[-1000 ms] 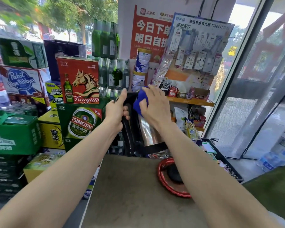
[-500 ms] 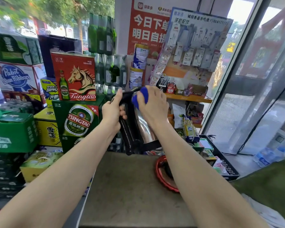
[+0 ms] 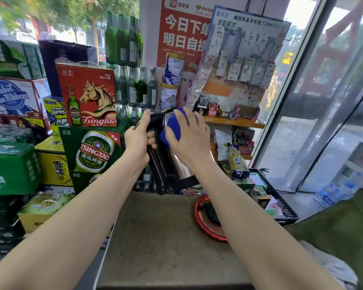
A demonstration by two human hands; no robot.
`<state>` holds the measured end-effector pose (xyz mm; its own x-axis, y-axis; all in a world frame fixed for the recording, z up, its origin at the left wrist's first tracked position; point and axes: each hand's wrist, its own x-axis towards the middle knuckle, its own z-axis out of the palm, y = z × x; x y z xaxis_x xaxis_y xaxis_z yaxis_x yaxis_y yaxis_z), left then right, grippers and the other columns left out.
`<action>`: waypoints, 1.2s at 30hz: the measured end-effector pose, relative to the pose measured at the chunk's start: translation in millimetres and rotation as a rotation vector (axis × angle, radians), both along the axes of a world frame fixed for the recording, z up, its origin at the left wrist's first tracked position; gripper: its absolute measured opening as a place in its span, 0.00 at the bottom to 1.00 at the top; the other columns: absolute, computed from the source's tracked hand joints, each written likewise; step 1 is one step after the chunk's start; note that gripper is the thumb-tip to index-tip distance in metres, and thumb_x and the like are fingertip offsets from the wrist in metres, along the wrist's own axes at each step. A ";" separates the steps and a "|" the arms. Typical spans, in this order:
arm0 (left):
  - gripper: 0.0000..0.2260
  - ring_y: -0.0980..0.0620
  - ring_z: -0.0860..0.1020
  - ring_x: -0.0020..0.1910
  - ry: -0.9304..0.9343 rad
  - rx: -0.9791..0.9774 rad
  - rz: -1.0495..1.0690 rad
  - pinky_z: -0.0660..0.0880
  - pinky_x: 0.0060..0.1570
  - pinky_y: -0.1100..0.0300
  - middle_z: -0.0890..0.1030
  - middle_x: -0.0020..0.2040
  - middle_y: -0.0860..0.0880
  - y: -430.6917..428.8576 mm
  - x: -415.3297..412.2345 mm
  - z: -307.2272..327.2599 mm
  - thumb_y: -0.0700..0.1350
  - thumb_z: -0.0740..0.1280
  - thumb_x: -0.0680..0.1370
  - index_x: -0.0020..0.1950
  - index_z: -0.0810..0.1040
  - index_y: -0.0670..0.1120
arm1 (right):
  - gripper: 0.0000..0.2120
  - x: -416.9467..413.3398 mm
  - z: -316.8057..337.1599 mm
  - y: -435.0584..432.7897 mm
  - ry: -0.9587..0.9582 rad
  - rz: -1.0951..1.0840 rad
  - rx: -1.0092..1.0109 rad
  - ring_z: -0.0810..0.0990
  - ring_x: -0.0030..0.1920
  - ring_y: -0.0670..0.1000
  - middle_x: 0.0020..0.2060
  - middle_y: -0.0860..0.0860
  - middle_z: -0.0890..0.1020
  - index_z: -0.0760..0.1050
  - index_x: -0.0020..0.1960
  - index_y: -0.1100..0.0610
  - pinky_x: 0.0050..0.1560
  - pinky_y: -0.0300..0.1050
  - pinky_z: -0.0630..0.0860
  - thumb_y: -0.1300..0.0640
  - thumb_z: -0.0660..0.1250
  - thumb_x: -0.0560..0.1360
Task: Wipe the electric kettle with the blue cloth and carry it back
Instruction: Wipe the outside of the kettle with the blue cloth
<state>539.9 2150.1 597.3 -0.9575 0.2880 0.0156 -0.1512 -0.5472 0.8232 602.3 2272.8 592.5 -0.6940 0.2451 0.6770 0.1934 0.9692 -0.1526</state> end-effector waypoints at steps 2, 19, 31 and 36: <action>0.18 0.57 0.62 0.20 -0.003 -0.012 0.006 0.62 0.20 0.64 0.66 0.22 0.55 0.0 -0.8 -0.7 0.57 0.71 0.74 0.51 0.73 0.45 | 0.28 6.3 -8.4 -0.2 -0.009 0.038 0.105 0.63 0.77 0.60 0.77 0.52 0.67 0.67 0.75 0.51 0.71 0.63 0.65 0.40 0.54 0.79; 0.13 0.58 0.60 0.19 -0.105 0.129 -0.041 0.59 0.18 0.67 0.62 0.24 0.54 -5.6 -13.0 -8.1 0.56 0.69 0.75 0.42 0.72 0.48 | 0.28 25.4 -34.5 0.7 0.005 0.065 0.201 0.64 0.77 0.61 0.77 0.53 0.69 0.68 0.75 0.52 0.74 0.61 0.62 0.44 0.57 0.78; 0.16 0.57 0.62 0.21 0.008 -0.041 -0.078 0.61 0.19 0.65 0.66 0.27 0.53 -0.2 -3.7 5.4 0.57 0.71 0.74 0.49 0.73 0.45 | 0.22 -0.9 23.9 13.5 0.037 0.026 -0.380 0.74 0.65 0.60 0.64 0.54 0.78 0.72 0.67 0.52 0.65 0.58 0.72 0.43 0.52 0.81; 0.20 0.54 0.64 0.20 0.123 -0.114 0.014 0.63 0.20 0.62 0.68 0.24 0.52 10.3 -0.6 11.4 0.58 0.72 0.72 0.47 0.67 0.45 | 0.28 8.0 -17.1 3.4 0.001 0.021 0.096 0.62 0.78 0.61 0.78 0.54 0.66 0.65 0.77 0.53 0.75 0.61 0.62 0.42 0.52 0.81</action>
